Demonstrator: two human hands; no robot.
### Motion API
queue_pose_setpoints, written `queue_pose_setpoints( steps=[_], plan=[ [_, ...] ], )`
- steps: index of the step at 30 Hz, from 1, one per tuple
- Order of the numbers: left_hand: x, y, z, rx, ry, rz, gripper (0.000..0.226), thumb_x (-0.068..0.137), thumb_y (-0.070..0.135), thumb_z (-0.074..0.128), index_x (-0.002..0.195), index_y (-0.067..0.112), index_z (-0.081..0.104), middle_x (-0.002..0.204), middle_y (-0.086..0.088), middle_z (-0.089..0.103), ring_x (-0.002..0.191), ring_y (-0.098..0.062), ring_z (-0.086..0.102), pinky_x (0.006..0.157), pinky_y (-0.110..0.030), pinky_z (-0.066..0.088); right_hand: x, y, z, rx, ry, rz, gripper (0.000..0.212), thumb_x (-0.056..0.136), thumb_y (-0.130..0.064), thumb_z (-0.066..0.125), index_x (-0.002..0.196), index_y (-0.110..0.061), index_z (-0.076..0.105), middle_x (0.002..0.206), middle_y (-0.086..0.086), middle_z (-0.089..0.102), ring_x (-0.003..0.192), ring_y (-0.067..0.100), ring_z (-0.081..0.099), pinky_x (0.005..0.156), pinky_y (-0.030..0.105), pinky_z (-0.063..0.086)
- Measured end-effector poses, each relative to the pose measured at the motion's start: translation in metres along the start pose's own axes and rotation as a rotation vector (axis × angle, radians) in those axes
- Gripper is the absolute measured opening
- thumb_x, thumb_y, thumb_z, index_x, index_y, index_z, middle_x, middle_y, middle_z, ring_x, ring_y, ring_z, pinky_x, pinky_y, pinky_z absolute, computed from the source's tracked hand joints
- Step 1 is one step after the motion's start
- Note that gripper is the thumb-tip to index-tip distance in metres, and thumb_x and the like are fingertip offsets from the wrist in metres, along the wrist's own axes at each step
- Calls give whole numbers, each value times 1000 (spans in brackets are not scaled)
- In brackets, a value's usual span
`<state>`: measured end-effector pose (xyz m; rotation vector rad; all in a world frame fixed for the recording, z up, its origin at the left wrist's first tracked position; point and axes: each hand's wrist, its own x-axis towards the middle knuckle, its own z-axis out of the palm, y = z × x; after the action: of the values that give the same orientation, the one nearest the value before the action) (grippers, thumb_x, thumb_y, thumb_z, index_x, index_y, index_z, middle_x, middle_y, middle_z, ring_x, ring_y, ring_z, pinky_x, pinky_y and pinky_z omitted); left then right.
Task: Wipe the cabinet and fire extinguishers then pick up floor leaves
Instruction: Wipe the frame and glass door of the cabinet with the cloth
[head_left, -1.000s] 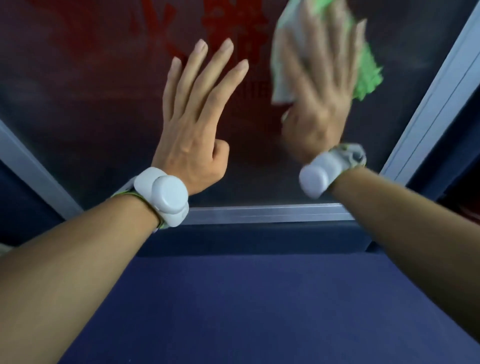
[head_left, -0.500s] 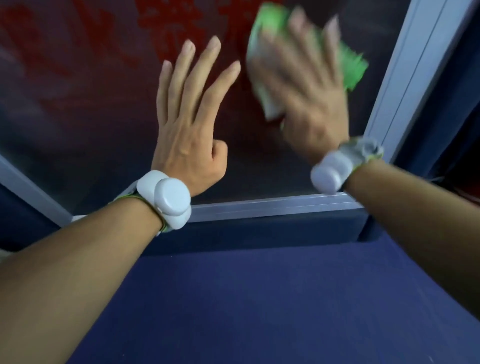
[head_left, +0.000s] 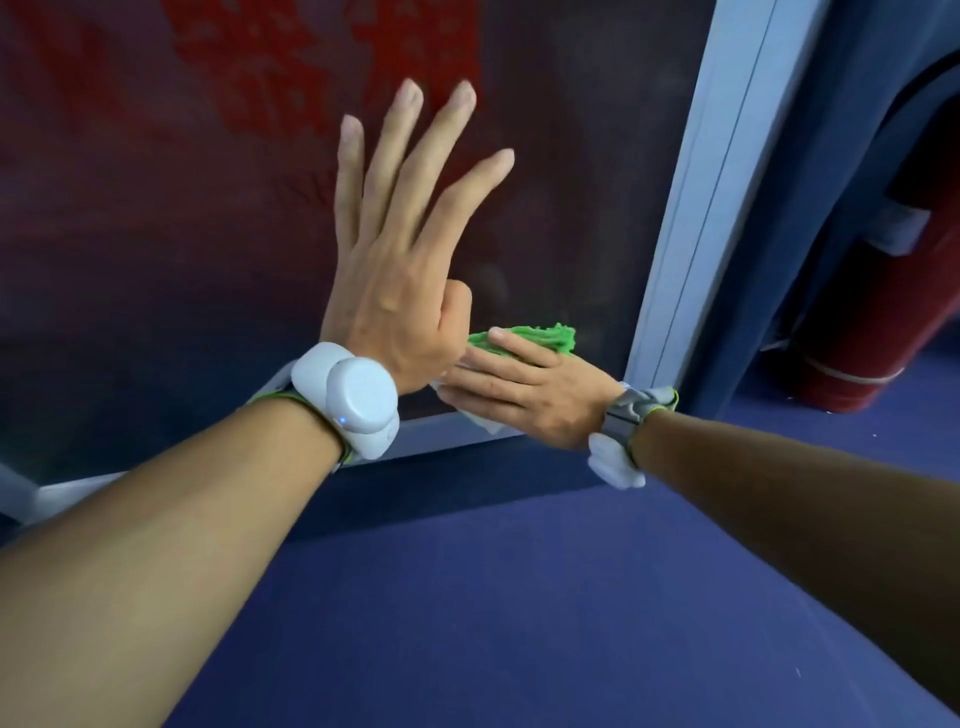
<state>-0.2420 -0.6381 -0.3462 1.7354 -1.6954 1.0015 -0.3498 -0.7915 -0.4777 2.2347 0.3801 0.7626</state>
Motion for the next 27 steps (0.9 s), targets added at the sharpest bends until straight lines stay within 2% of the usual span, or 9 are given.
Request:
queue_pose_setpoints(
  steps=[2,4,7,9,12,16,20,23,27],
  plan=[
    [4,2,1,4,26,-11,80,64,-2,55,142,12,49,158,-17,31,149,-44,19,121,-64,5,4,26,-13,12,5,-85,56,96,-8,55,149,-10,39,156,8,38,145,28,33,121,49,23],
    [11,5,1,-6,60,-23,80,64,-1,55,142,12,49,158,-16,32,149,-43,19,120,-64,4,12,62,-33,-3,111,2,50,96,-7,57,144,-10,45,148,14,47,138,35,43,115,55,30],
    [23,7,-1,-54,115,-21,81,65,0,53,145,9,44,158,-18,32,149,-45,19,120,-65,3,38,115,-64,-87,385,472,44,93,-2,55,137,-8,56,141,22,53,131,44,48,112,61,29],
    [28,10,-1,-89,147,-11,85,64,-4,53,147,3,39,157,-20,32,148,-48,19,119,-67,3,60,136,-82,-22,547,867,53,78,7,47,128,-2,63,130,25,59,123,48,52,109,55,36],
    [31,14,8,-128,158,11,89,62,-8,54,148,-1,34,157,-23,31,147,-50,19,118,-69,2,76,128,-82,-3,683,1082,55,71,10,48,123,5,63,125,30,59,121,53,52,110,57,34],
    [27,17,23,-119,126,34,86,63,-5,54,147,3,39,157,-23,31,147,-49,19,118,-69,0,56,72,-53,112,617,1119,49,86,7,47,135,10,49,143,37,41,137,56,31,120,60,16],
    [20,11,29,-103,94,79,81,65,-6,53,144,7,44,156,-21,33,147,-48,21,119,-66,1,27,4,-21,274,439,1267,71,77,4,50,146,7,33,154,33,25,146,50,15,121,59,11],
    [20,11,29,-97,103,83,79,64,-6,52,141,8,48,156,-19,36,147,-48,22,119,-65,1,24,-45,-2,314,343,1483,85,70,6,46,151,3,21,160,25,13,150,42,5,122,56,10],
    [19,11,25,-122,81,88,77,62,-5,51,138,8,53,156,-16,37,147,-46,23,120,-64,2,62,-71,5,409,462,1994,90,72,13,30,157,-8,5,164,8,-6,152,27,-2,125,43,7]
  ],
)
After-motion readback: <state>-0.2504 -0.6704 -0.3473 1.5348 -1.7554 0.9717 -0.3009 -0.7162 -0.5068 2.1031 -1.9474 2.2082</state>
